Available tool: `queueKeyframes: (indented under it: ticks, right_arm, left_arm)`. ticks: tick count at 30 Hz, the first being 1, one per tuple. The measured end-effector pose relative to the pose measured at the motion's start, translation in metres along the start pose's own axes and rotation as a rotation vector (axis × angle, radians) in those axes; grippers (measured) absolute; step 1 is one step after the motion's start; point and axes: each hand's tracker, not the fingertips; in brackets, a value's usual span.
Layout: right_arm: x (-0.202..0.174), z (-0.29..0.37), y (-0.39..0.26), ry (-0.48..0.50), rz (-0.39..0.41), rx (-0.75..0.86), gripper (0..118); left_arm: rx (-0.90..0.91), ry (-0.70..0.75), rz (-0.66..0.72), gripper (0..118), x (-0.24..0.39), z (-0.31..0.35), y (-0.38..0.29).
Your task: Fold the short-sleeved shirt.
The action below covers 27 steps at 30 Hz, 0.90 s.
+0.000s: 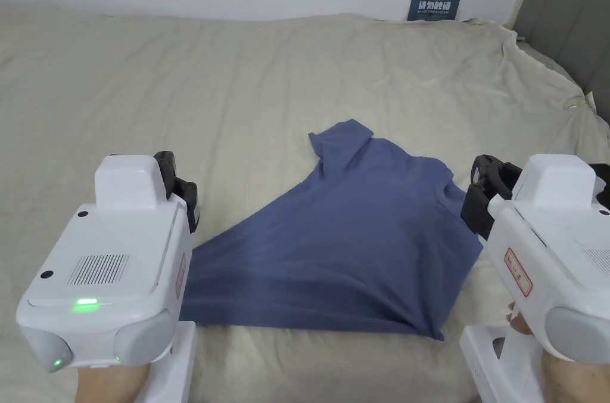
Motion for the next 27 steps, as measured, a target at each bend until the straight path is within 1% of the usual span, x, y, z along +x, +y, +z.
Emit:
queueKeyframes:
  ticks: [4, 7, 8, 9, 10, 11, 13, 15, 17, 18, 21, 24, 26, 27]
  right_arm:
    - [0.0, -0.014, 0.004, 0.016, 0.017, -0.023, 0]
    - [0.004, -0.043, 0.014, 0.061, 0.037, -0.101, 1]
    - [0.006, -0.055, 0.017, 0.07, 0.027, -0.097, 16]
    - [0.008, -0.069, 0.02, 0.064, 0.027, -0.103, 47]
    - [0.003, -0.08, 0.025, 0.074, 0.036, -0.154, 85]
    - [0.001, -0.097, 0.03, 0.074, 0.041, -0.216, 117]
    - [0.001, -0.12, 0.036, 0.096, 0.005, -0.216, 116]
    - [-0.005, -0.152, 0.047, 0.145, 0.006, -0.322, 117]
    - [-0.009, -0.185, 0.052, 0.139, 0.02, -0.374, 117]
    - [-0.013, -0.203, 0.055, 0.125, 0.046, -0.411, 117]
    - [-0.021, -0.263, 0.057, 0.13, 0.146, -0.524, 117]
    - [-0.028, -0.324, 0.051, 0.073, 0.24, -0.637, 117]
    - [-0.029, -0.362, 0.043, 0.04, 0.281, -0.716, 117]
    - [-0.029, -0.38, 0.038, 0.028, 0.29, -0.76, 117]
  left_arm:
    - [-0.008, 0.003, -0.007, 0, 0.0, -0.003, -0.002]
    - [-0.013, 0.005, -0.004, 0, -0.001, -0.005, -0.005]
    - [-0.014, 0.004, 0.001, 0, -0.001, -0.006, -0.006]
    - [-0.016, 0.004, 0.005, 0, -0.002, -0.008, -0.007]
    - [-0.021, 0.005, 0.007, 0, -0.002, -0.009, -0.008]
    - [-0.026, 0.005, 0.007, 0, -0.002, -0.011, -0.009]
    - [-0.038, 0.005, 0.008, 0, -0.003, -0.015, -0.01]
    - [-0.061, -0.001, 0.025, 0, -0.006, -0.022, -0.011]
    - [-0.065, 0.003, 0.029, 0, -0.007, -0.028, -0.011]
    - [-0.067, 0.007, 0.029, 0, -0.008, -0.03, -0.011]
    - [-0.074, 0.023, 0.049, 0, -0.011, -0.038, -0.011]
    - [-0.099, 0.043, 0.075, 0, -0.013, -0.049, -0.011]
    - [-0.103, 0.055, 0.079, 0, -0.012, -0.056, -0.013]
    - [-0.109, 0.057, 0.079, 0, -0.012, -0.06, -0.013]
